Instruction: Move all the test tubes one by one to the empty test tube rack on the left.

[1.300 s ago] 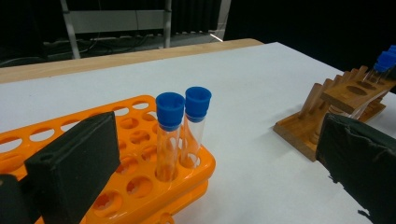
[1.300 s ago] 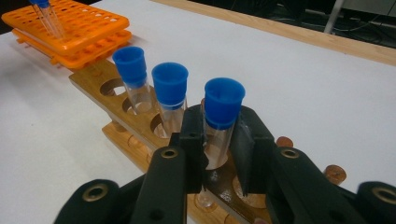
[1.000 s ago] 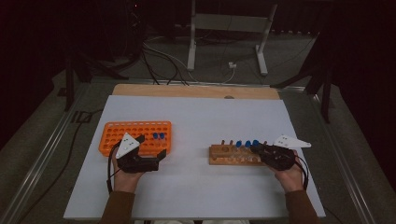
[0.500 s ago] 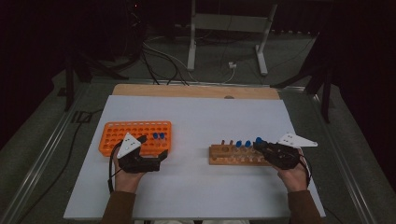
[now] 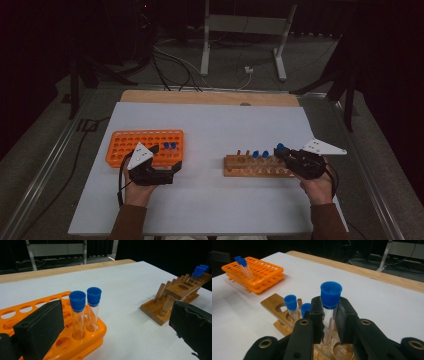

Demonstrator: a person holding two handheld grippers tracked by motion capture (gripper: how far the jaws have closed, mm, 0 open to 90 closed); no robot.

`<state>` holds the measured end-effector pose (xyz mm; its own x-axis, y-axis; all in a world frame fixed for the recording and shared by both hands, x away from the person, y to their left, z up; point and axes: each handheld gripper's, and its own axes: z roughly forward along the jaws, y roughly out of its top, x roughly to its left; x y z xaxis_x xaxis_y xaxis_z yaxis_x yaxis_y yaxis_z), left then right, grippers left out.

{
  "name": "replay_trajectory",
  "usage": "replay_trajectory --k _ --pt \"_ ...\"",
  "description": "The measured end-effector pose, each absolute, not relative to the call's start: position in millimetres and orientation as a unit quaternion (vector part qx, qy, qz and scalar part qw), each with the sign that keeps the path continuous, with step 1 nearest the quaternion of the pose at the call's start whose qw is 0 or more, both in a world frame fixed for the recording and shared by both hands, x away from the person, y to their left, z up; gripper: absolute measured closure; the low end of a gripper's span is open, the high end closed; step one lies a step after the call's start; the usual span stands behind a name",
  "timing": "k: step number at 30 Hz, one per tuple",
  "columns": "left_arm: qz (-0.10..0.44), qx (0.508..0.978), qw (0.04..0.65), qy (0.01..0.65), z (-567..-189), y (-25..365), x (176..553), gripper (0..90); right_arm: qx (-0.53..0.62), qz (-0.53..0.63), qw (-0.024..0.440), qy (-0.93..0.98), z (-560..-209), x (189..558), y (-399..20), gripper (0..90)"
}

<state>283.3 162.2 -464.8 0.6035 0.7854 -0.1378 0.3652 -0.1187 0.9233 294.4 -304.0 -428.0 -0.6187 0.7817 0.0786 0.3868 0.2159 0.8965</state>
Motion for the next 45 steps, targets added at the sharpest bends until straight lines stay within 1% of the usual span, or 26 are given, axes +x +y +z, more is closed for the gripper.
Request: replay_trajectory --k 12,21,33,35,45 --pt "0.194 0.725 0.532 0.392 -465 157 283 0.8 0.384 0.509 0.216 0.739 -407 287 -306 76.6" --pt "0.191 0.725 0.536 0.388 -463 154 282 0.8 0.371 0.511 0.215 0.745 -399 282 -303 76.6" --pt "0.189 0.725 0.547 0.375 -457 146 279 0.9 0.346 0.504 0.197 0.766 -399 279 -285 76.6" --pt "0.189 0.727 0.547 0.371 -456 144 279 0.9 0.342 0.509 0.188 0.767 -400 278 -281 76.6" --pt "0.187 0.731 0.549 0.359 -452 133 276 0.9 0.317 0.504 0.168 0.785 -408 277 -253 76.6"
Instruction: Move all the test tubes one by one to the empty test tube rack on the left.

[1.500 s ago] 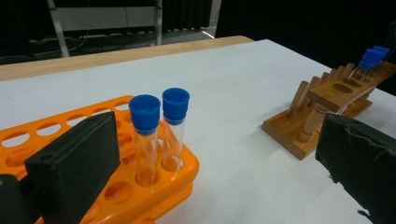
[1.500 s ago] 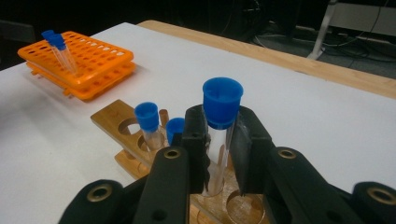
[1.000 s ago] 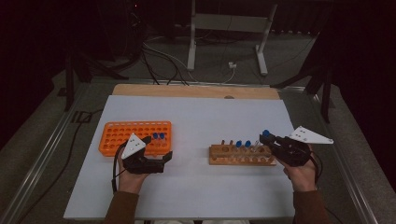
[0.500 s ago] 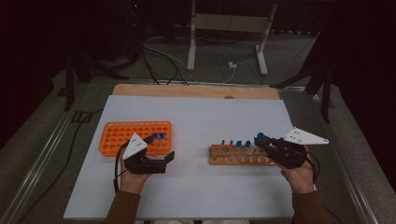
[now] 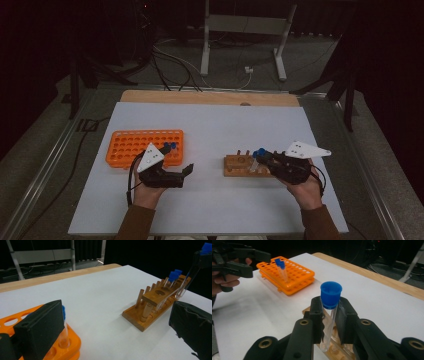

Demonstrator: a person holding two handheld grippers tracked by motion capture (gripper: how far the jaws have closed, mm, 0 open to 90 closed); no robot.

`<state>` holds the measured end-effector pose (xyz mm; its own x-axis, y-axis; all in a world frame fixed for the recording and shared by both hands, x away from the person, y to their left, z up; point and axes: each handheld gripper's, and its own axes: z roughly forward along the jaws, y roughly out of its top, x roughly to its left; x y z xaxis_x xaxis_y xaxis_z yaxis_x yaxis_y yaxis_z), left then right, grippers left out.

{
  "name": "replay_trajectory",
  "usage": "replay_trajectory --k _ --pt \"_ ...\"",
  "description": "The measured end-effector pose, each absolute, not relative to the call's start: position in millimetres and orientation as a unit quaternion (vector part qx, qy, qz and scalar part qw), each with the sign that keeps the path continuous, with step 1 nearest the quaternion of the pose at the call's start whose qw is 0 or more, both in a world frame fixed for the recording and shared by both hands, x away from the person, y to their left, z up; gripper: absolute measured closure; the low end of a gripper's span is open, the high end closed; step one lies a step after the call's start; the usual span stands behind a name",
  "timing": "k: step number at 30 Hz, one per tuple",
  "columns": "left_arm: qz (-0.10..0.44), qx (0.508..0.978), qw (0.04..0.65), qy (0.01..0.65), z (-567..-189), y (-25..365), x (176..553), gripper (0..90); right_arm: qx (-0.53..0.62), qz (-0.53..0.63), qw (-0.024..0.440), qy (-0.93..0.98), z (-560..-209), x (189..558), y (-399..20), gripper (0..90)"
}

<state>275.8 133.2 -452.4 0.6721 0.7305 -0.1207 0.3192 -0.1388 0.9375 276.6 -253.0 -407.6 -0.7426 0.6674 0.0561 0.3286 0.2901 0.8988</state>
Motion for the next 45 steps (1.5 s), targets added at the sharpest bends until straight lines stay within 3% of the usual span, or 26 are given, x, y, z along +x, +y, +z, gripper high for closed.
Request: replay_trajectory --k 14,33,36,40,42,43,45 --pt "0.181 0.733 0.557 0.345 -451 112 272 0.9 0.297 0.508 0.151 0.794 -413 275 -224 76.5" --pt "0.148 0.774 0.536 0.303 -461 65 262 5.0 0.279 0.511 0.128 0.803 -420 269 -190 76.5" --pt "0.143 0.778 0.536 0.296 -462 59 260 8.8 0.274 0.51 0.126 0.805 -421 268 -185 76.4" --pt "0.13 0.777 0.548 0.28 -464 54 257 28.2 0.269 0.509 0.121 0.809 -424 267 -179 76.4" --pt "0.126 0.78 0.551 0.268 -464 52 255 44.6 0.266 0.508 0.118 0.811 -425 266 -175 76.5" --pt "0.125 0.78 0.553 0.265 -465 50 254 44.6 0.266 0.508 0.118 0.811 -425 266 -175 76.5" --pt "0.121 0.782 0.554 0.258 -465 49 254 53.0 0.265 0.508 0.117 0.811 -425 265 -174 76.4"
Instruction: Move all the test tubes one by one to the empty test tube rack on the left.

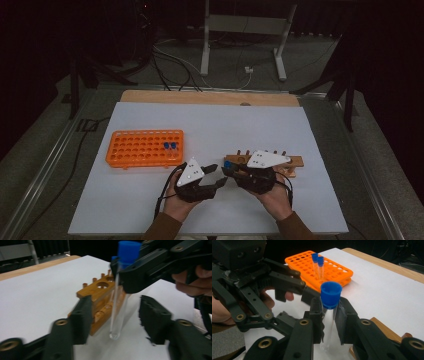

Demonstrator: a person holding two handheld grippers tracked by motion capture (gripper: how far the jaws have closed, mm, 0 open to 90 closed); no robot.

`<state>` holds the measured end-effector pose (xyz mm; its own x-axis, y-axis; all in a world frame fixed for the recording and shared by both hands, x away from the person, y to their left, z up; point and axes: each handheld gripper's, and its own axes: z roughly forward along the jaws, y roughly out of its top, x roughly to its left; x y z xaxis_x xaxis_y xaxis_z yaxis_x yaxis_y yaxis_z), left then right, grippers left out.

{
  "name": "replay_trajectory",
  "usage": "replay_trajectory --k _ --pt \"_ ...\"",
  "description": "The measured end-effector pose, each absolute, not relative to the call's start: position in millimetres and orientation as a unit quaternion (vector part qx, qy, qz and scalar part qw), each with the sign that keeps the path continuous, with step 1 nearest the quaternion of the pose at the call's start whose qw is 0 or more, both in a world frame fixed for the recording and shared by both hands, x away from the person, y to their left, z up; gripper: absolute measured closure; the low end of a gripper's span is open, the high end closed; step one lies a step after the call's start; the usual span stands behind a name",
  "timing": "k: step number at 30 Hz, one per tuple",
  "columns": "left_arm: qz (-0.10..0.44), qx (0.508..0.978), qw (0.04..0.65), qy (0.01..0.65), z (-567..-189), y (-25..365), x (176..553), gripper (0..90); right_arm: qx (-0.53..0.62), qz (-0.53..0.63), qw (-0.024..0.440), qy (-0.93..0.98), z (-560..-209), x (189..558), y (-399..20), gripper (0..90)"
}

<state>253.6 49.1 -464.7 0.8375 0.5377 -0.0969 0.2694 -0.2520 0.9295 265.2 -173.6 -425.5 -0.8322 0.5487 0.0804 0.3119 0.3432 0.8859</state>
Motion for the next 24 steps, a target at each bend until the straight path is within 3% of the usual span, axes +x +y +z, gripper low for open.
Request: replay_trajectory --k 4,9,19,23,24 --pt "0.122 0.786 0.551 0.252 -465.3 46.7 252.5 65.5 0.264 0.509 0.109 0.812 -426.6 264.9 -171.9 76.5" --pt "0.13 0.791 0.545 0.247 -466.1 45.6 251.4 75.0 0.262 0.509 0.107 0.813 -427.3 264.6 -170.7 76.5" --pt "0.131 0.79 0.546 0.245 -466.2 47.2 251.4 78.4 0.26 0.511 0.1 0.813 -427.7 265.2 -171.3 75.9" --pt "0.132 0.791 0.543 0.25 -467.5 48.8 252.8 78.5 0.252 0.52 0.081 0.812 -426.5 267.1 -174.7 61.7" --pt "0.132 0.789 0.543 0.254 -468.1 50.1 253.4 78.5 0.253 0.524 0.078 0.81 -424.8 267.3 -176.5 54.0"
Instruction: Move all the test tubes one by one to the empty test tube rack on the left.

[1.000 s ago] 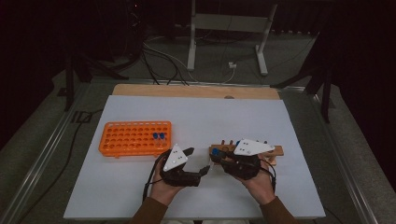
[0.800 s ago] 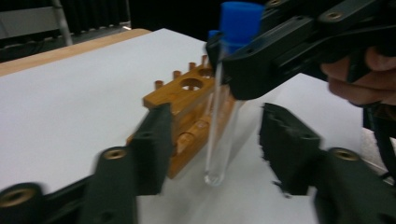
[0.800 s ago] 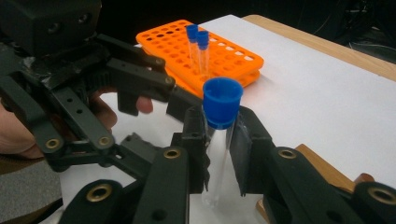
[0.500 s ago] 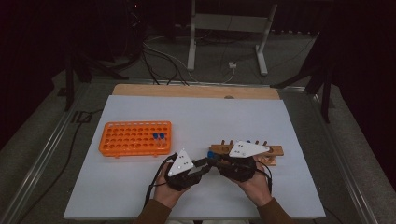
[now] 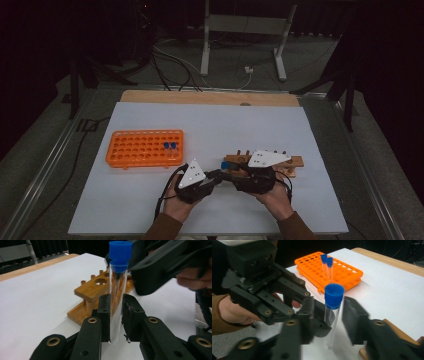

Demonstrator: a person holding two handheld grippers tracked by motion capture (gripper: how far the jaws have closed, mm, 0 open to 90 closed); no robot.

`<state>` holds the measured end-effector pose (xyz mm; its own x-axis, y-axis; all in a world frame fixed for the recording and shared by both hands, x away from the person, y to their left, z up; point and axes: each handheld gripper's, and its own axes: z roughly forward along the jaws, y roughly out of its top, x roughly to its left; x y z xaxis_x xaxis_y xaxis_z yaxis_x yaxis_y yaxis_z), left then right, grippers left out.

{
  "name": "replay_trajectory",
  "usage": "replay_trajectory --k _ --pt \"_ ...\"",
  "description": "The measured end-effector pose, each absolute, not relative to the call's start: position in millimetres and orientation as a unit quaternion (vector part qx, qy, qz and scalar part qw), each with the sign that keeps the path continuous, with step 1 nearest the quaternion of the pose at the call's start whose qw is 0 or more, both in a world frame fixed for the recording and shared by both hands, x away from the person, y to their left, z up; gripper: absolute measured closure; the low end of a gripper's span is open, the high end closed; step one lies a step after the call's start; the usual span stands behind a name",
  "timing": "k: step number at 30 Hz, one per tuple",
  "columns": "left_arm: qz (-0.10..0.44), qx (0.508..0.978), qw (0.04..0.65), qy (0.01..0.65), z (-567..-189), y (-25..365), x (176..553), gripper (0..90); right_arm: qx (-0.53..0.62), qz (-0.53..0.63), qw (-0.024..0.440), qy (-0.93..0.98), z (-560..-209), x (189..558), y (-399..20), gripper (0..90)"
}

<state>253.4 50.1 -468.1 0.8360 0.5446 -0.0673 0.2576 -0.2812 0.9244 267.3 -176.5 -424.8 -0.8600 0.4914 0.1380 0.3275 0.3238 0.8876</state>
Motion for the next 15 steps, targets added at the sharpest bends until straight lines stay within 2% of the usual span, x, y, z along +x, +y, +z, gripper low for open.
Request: replay_trajectory --k 1,5,7,12,15 --pt "0.132 0.789 0.543 0.256 -468 52 254 78.5 0.253 0.524 0.078 0.81 -425 267 -177 54.0" --pt "0.136 0.782 0.545 0.269 -468 59 257 78.5 0.256 0.533 0.082 0.802 -421 268 -182 39.1" --pt "0.139 0.78 0.546 0.271 -467 64 258 78.6 0.256 0.535 0.082 0.801 -421 268 -183 36.8" --pt "0.148 0.772 0.55 0.284 -463 78 261 78.6 0.266 0.528 0.11 0.799 -420 269 -186 15.1" --pt "0.155 0.764 0.553 0.294 -460 87 263 78.5 0.279 0.524 0.125 0.795 -419 270 -188 7.7"
